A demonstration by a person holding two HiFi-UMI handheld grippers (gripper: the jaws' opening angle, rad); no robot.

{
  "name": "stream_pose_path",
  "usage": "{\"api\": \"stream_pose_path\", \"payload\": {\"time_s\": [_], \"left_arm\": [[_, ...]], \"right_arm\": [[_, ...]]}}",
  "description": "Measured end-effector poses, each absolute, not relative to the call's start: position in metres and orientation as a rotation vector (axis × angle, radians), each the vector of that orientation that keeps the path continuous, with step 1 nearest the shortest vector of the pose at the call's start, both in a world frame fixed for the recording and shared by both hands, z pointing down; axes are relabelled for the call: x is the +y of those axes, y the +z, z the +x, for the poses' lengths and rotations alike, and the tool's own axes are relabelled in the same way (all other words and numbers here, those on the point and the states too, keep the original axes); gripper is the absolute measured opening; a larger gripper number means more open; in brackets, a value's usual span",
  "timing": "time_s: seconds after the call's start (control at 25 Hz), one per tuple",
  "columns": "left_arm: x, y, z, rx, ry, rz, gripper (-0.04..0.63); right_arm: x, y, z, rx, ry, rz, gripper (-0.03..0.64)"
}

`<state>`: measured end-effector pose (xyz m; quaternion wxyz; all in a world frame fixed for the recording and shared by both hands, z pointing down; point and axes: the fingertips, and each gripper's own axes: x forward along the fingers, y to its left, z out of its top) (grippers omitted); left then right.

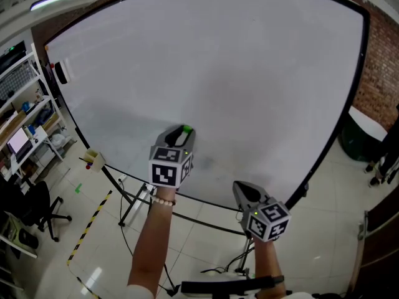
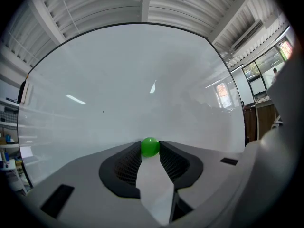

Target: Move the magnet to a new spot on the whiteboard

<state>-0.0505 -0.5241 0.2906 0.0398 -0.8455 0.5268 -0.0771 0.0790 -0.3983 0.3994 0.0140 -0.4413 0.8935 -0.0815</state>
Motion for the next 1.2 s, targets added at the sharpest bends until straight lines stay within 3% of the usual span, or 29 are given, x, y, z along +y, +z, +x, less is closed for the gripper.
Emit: {"api": "stream_pose_path", "payload": {"time_s": [0.36,0.84,1.04,1.2], "left_arm": [[-0.516,0.29,-0.053,1.622,-0.178,-2.593,0.129],[-0.424,0.313,-0.136,1.755,-0.032,-2.61,0.125],[-0.378,0.345,-0.181,1.853,0.019,-2.613,0.002],[-0.338,0.383,-0.21,1.933,0.063,-2.682,0.002]], "right_arm": [[-0.4,0.397,0.071,2.799,-0.257,-1.35,0.008],[-0.382,0.393,0.01,2.862,-0.268,-1.243,0.008],[-0.37,0.394,-0.027,2.891,-0.276,-1.192,0.008],[-0.348,0.404,-0.058,2.925,-0.296,-1.168,0.008]]}}
